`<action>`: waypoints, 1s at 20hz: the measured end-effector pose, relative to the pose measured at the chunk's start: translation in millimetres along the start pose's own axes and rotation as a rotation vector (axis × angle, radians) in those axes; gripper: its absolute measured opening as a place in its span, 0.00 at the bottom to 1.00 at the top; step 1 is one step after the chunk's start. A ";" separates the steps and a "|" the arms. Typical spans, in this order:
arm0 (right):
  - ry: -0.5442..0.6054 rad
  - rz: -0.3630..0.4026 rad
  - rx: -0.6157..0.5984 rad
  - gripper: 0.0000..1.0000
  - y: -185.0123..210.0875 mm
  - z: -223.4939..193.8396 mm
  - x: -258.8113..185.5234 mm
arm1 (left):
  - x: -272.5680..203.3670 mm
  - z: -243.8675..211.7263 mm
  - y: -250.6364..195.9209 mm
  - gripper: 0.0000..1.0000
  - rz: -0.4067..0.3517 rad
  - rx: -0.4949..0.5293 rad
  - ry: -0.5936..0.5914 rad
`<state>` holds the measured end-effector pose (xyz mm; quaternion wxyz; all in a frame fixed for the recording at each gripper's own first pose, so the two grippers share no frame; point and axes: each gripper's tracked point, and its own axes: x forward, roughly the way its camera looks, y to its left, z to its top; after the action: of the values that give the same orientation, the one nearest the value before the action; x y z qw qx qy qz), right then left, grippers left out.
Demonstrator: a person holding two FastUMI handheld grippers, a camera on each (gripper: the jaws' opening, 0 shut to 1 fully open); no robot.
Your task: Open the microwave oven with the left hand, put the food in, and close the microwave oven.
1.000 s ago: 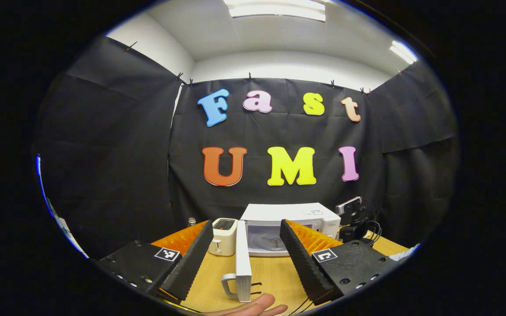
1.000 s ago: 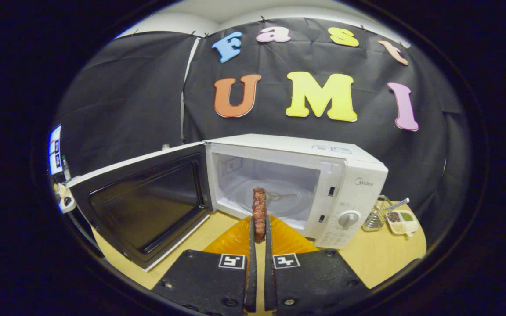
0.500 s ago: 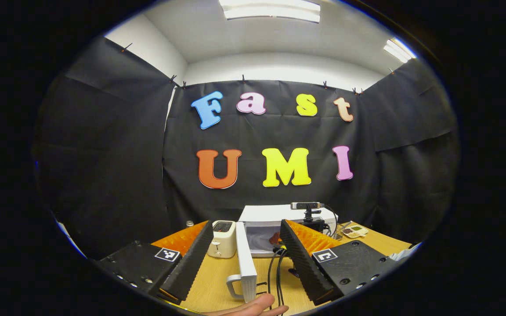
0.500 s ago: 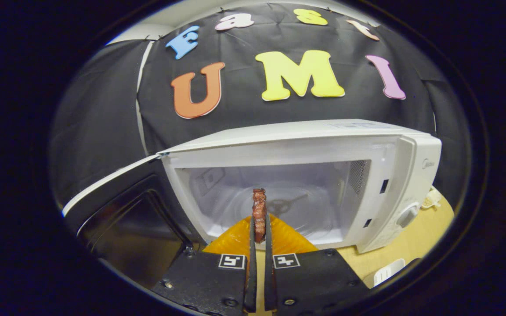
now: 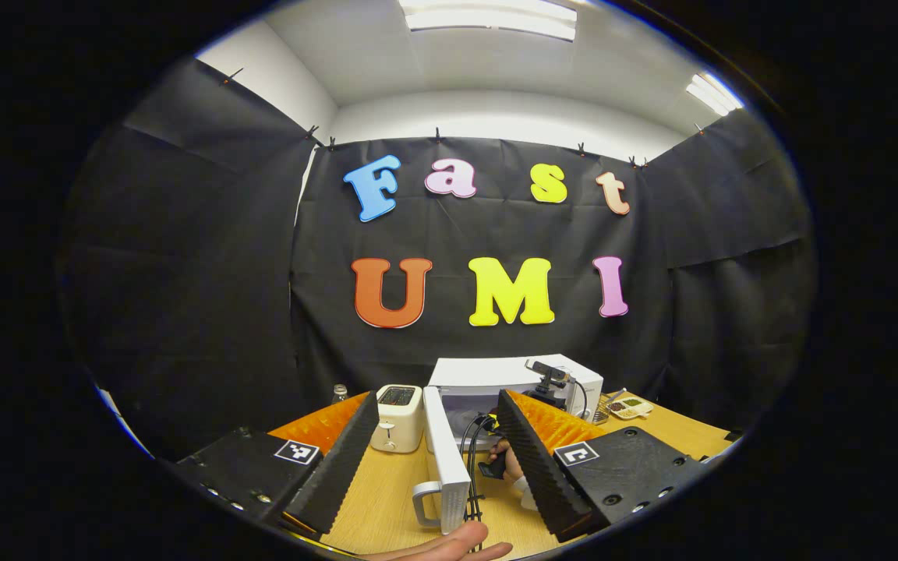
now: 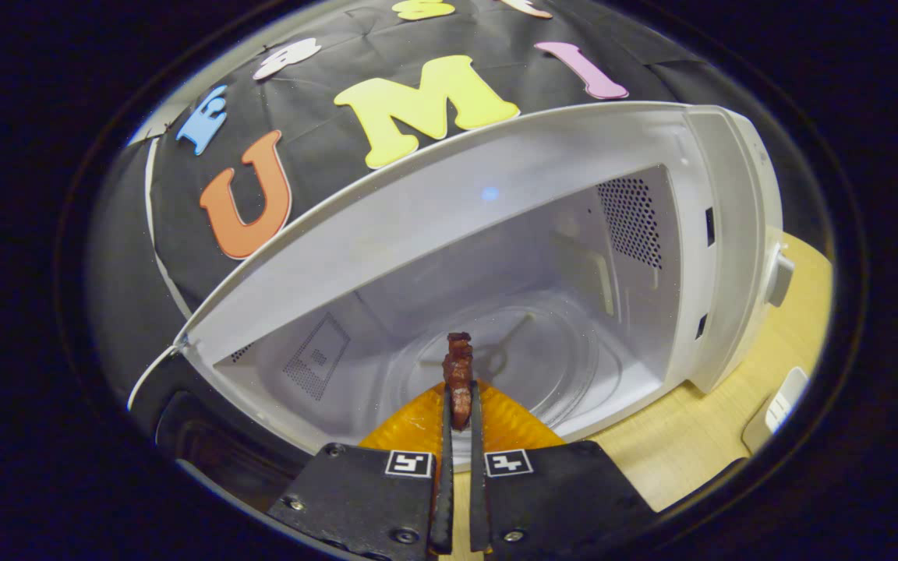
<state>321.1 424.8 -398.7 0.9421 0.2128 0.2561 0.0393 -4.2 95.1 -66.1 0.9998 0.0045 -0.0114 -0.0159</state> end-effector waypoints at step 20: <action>0.044 -0.099 -0.103 0.89 -23.6 -12.7 25.1 | 10.7 -35.7 13.7 0.94 0.021 -0.055 0.077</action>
<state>335.7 412.9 -430.2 0.9467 0.1503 0.2847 0.0102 7.7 108.8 -101.5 0.9994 -0.0227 0.0274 -0.0055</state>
